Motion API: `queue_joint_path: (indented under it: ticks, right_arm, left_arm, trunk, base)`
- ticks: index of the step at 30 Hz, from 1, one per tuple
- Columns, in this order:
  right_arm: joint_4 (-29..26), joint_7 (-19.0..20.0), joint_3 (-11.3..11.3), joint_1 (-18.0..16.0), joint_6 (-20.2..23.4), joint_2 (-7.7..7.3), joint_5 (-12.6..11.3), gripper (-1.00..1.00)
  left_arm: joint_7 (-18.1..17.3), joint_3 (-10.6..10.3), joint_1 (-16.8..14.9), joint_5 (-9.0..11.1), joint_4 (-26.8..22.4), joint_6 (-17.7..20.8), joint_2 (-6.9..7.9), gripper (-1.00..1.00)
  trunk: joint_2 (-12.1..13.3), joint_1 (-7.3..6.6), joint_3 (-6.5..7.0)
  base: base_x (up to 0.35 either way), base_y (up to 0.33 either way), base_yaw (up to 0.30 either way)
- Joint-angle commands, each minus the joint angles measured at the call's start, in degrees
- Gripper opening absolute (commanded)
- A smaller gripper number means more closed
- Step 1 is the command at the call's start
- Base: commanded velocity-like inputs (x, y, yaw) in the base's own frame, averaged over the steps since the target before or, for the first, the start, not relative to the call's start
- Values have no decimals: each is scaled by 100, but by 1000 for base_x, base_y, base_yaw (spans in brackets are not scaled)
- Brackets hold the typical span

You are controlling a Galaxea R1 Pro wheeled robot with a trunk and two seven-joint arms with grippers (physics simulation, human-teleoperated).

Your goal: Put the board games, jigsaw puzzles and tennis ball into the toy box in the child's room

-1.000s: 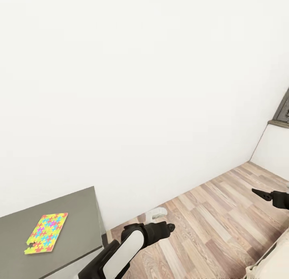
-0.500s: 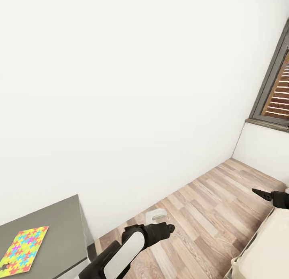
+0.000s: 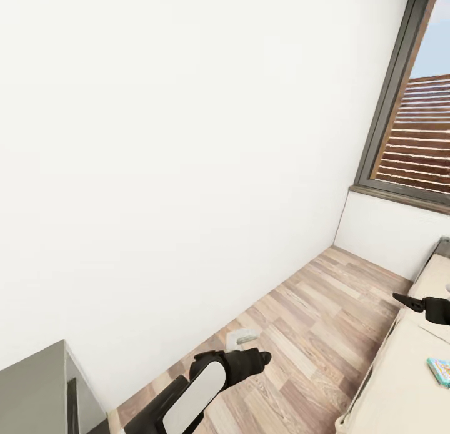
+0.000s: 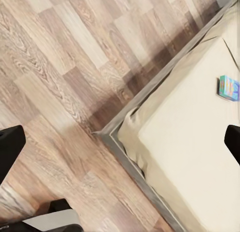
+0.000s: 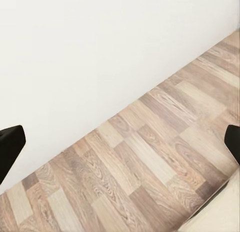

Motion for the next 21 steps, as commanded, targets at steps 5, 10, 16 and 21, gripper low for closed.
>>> queue_joint_path:
  ticks: [5, 10, 16, 21]
  right_arm:
    - [-4, 59, -6, -10, 34, -1, 53, 100]
    - [-4, 59, -6, -10, 31, -1, 53, 100]
    - [-4, 76, -25, -10, 21, -2, 48, 100]
    - [-7, 101, -44, -10, 13, -15, 45, 100]
  left_arm:
    - [46, -5, -7, 45, 0, 2, 9, 100]
    - [45, -5, -7, 45, 2, 2, 11, 100]
    - [45, -5, -7, 49, 2, 2, 12, 100]
    - [45, -5, -7, 50, 3, 2, 13, 100]
  trunk:
    - [-14, 7, 21]
    - [-14, 7, 56]
    - [-14, 7, 90]
    - [-14, 7, 96]
  base:
    - [325, -44, -224]
    - [339, 90, -223]
    - [340, 146, -181]
    - [336, 165, -42]
